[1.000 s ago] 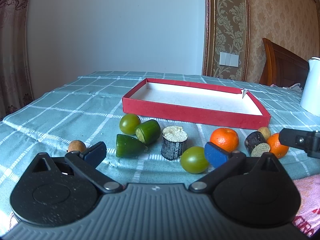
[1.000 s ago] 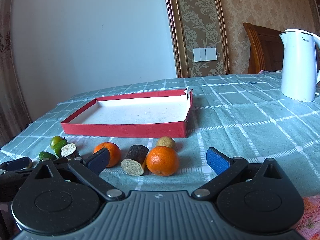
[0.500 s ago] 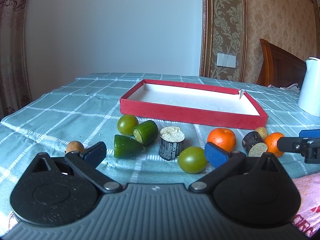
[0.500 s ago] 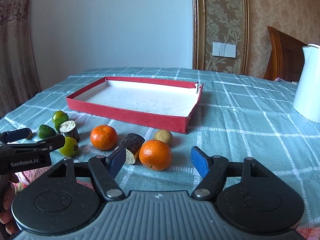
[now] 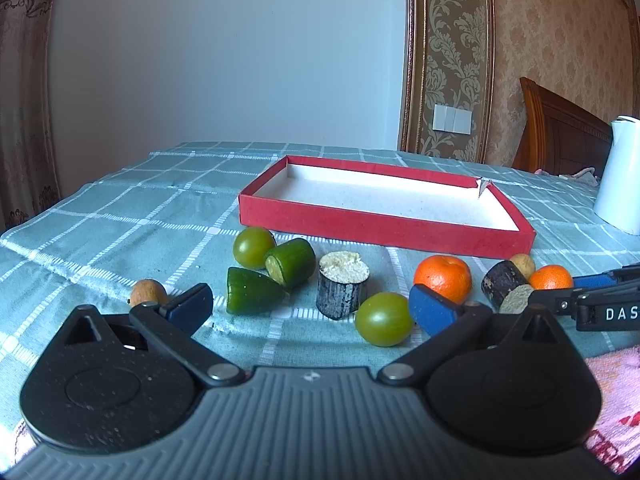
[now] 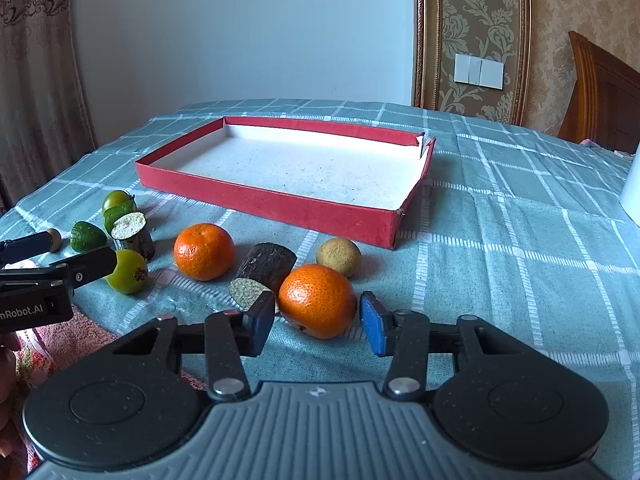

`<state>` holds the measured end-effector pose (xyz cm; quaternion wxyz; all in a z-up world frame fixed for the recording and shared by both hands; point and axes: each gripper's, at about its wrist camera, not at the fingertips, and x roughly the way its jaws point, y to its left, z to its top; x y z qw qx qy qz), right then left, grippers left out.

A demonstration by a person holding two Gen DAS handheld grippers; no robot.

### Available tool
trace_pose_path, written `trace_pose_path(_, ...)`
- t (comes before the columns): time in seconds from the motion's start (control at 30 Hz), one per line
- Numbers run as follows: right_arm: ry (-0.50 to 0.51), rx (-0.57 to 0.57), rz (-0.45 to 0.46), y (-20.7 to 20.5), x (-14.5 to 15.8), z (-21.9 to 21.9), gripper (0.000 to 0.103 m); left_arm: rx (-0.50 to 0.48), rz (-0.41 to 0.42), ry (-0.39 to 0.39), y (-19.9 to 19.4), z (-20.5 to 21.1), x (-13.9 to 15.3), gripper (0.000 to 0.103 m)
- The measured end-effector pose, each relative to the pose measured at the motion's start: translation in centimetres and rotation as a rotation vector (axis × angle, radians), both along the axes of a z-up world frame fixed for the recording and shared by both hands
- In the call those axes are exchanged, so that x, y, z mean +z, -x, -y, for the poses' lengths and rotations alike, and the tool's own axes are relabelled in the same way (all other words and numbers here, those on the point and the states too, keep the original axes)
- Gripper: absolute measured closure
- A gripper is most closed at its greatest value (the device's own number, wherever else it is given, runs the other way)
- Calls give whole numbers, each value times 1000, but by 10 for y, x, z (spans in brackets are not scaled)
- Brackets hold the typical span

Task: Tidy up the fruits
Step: 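Grasp the large orange with the right gripper and lift it, then lower the orange into the red tray and open the right gripper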

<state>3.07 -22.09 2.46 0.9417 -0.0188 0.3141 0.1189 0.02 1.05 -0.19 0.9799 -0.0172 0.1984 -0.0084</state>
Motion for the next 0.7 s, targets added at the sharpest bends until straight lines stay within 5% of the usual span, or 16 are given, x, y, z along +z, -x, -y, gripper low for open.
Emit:
trace_pose_path(0.37,-37,-18,105,3,31,9,61,4,-1,-9,0,2,-1,0)
trace_pose_path(0.47,-31,-40,136,-24,47,10,61,6,-3,-14,0,3,-1,0)
trace_pose_path(0.7,10,-81,49,-104,33,4,61,14,-18,-6,-2,0,-1,0)
